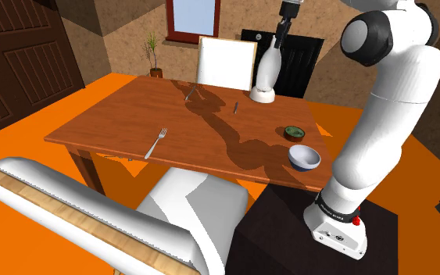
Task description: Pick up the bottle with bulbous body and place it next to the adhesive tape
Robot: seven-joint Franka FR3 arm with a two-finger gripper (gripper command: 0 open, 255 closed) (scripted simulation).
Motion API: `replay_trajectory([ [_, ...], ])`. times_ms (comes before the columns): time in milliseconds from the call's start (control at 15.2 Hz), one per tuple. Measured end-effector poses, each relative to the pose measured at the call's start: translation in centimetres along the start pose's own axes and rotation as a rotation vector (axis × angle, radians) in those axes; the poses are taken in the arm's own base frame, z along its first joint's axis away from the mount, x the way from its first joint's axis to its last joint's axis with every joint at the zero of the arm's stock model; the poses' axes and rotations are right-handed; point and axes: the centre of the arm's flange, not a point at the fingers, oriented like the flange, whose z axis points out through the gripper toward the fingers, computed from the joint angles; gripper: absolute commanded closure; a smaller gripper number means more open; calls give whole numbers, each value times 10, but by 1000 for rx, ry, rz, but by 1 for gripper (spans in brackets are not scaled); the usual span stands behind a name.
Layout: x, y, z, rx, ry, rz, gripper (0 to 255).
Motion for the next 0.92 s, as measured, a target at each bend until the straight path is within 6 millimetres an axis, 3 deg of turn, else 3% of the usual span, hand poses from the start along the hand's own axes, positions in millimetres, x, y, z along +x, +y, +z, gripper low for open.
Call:
replay_trajectory([
  [924, -5, 0, 74, 0, 0, 0, 255],
])
